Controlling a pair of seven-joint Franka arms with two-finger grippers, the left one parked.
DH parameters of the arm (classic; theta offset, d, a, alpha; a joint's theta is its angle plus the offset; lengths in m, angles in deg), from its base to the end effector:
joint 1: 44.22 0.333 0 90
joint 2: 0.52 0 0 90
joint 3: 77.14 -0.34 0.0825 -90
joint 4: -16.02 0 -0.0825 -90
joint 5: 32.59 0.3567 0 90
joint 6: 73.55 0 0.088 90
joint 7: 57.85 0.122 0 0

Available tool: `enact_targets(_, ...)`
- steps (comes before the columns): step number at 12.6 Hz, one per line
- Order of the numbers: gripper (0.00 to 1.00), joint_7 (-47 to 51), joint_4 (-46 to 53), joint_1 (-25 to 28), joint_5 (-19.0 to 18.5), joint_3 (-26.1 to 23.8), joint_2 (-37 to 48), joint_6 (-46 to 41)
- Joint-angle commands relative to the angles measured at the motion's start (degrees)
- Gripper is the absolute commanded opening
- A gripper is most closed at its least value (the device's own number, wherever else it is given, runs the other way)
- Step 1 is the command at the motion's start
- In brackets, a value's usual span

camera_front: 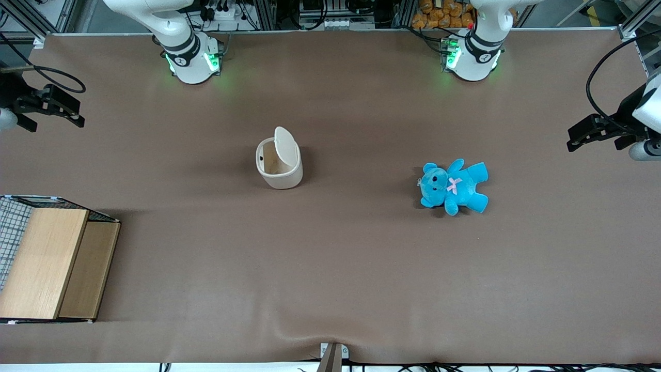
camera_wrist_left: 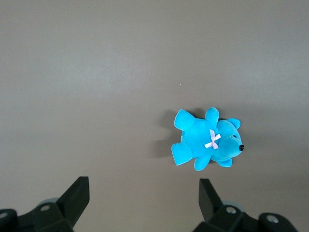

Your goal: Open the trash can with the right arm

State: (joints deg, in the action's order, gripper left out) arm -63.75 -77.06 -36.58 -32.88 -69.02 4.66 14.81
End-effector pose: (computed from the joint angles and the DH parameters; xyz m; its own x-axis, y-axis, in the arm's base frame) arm 0.4941 -0.0086 0.6528 0.9955 0.0948 0.0079 0.0948 -0.9955 -0.0069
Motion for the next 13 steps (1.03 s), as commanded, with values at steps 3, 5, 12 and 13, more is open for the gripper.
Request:
enact_targets(3, 1.0, 0.63, 1.23, -0.7, 0.39, -0.56, 0.36, -0.82)
enact_targets(5, 1.0, 0.54, 1.85, -0.53, 0.29, -0.65, 0.18, -0.73)
enact_targets(12, 1.0, 0.63, 2.29, -0.35, 0.73, -0.65, 0.01, -0.82)
enact_targets(13, 1.0, 0.63, 2.29, -0.35, 0.82, -0.65, -0.43, -0.82)
